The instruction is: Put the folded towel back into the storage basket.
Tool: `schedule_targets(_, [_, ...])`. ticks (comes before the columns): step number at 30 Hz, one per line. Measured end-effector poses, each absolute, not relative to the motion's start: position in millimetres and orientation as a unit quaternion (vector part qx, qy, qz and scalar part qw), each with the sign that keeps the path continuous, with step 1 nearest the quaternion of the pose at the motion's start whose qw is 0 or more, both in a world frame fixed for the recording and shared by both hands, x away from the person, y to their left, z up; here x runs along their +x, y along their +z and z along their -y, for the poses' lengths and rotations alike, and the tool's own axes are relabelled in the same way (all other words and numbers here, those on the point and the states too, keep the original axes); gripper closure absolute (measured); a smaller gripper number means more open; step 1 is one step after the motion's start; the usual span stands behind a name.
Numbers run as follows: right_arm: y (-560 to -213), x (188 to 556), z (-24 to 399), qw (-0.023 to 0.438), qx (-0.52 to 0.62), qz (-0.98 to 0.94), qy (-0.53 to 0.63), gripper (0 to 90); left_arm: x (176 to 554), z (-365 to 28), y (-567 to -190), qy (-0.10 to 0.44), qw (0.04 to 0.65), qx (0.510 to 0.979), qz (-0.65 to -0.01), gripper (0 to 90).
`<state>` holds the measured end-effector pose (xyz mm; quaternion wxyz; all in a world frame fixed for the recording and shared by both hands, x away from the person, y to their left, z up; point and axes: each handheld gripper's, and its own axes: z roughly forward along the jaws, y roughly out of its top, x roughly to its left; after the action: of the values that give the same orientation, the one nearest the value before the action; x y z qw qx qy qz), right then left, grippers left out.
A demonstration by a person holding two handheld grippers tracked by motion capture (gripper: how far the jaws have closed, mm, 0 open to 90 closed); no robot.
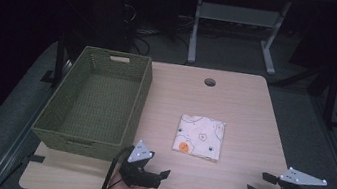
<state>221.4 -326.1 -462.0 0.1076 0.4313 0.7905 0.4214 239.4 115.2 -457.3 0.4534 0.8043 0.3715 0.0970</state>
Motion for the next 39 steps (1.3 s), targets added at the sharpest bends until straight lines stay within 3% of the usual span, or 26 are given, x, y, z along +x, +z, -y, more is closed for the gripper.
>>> schedule_targets(31, [-452, 242, 312, 0.092, 0.435, -0.792, 0.418, 17.9, 243, -104, -445, 0.089, 0.455, 0.810, -0.359, 17.5])
schedule_targets(39, [-446, 259, 301, 0.088, 0.425, -0.806, 0.402, 17.9, 256, -105, -439, 0.056, 0.459, 0.803, -0.375, 17.5])
